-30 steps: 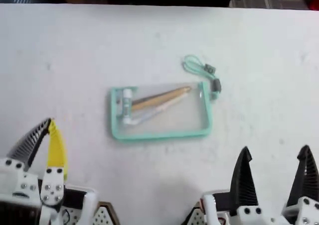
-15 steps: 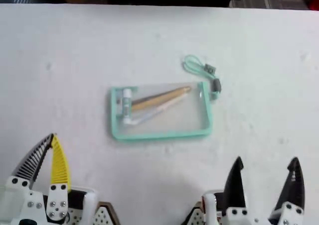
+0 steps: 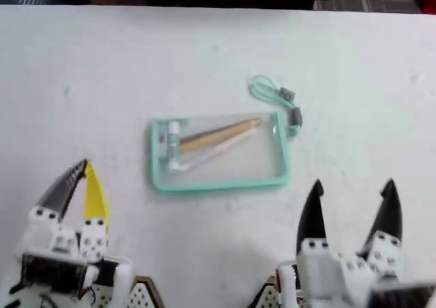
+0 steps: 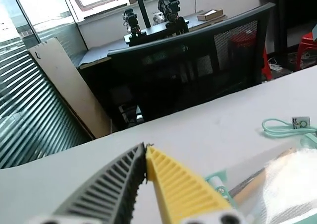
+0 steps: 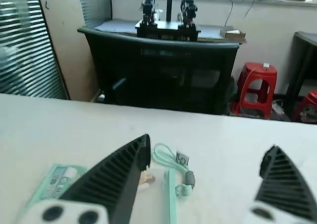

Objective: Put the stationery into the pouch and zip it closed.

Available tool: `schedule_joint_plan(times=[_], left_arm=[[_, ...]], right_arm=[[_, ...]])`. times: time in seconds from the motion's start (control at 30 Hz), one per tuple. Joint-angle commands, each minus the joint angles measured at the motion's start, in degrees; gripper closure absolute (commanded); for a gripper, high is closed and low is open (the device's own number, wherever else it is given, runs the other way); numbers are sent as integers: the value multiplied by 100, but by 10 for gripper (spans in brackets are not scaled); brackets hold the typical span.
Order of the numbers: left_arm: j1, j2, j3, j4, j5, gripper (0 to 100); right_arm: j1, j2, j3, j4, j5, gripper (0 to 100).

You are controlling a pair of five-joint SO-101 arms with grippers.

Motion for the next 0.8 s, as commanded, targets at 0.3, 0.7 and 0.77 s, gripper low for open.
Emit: schedule_joint_plan(times=[0.3,0.7,0.77], left_arm=[[66,48,2453,-1275,-79,976],[66,48,4281,-2347,-79,976],[57,48,4589,-2637,-79,976]], right_arm=[[-40,-13,2347,-1534,70,665],[-40,-13,4413,-2492,70,665],[-40,-13,4791,-2756,70,665]])
